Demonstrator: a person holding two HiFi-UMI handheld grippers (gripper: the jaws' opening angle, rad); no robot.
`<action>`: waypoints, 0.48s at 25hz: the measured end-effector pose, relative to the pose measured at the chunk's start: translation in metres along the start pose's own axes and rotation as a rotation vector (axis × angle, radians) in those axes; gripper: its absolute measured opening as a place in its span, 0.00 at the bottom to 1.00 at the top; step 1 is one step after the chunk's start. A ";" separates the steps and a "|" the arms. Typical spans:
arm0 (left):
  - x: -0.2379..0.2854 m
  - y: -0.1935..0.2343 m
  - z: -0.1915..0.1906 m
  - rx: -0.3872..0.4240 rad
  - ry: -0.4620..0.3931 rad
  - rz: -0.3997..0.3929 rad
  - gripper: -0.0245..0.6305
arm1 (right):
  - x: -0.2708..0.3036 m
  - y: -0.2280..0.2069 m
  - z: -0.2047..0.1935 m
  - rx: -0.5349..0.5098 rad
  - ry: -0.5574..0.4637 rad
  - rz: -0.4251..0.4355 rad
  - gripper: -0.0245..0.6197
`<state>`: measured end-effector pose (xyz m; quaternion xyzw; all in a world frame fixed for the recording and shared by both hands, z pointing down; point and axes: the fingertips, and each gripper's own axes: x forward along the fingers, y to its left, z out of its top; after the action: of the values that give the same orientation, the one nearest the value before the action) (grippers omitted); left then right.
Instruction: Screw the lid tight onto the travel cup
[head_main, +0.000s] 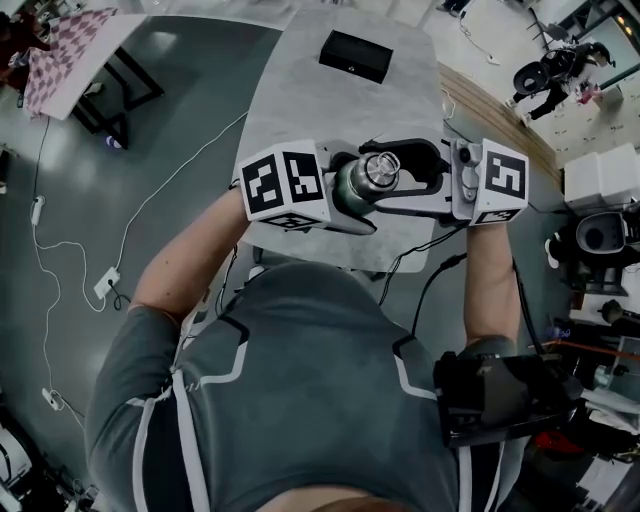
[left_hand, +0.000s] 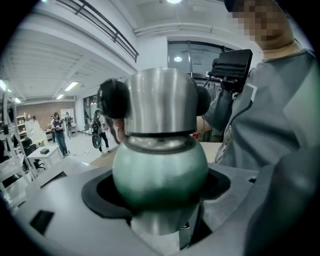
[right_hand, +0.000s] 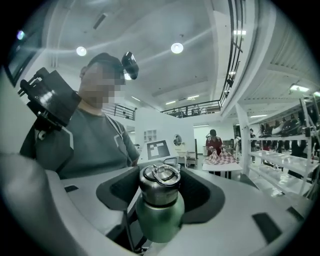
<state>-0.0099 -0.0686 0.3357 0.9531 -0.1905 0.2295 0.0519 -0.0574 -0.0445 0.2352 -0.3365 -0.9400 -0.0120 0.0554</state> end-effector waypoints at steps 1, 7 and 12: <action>0.000 -0.002 0.000 0.004 -0.001 -0.014 0.63 | 0.000 0.001 0.000 -0.001 -0.004 0.017 0.46; 0.000 0.002 0.003 -0.003 -0.009 0.003 0.63 | -0.001 -0.001 0.003 0.002 -0.036 0.010 0.46; -0.001 0.043 -0.014 -0.099 0.057 0.273 0.63 | -0.008 -0.033 -0.009 0.039 -0.039 -0.282 0.46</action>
<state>-0.0335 -0.1055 0.3482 0.9077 -0.3279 0.2517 0.0724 -0.0711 -0.0763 0.2441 -0.2002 -0.9789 0.0050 0.0414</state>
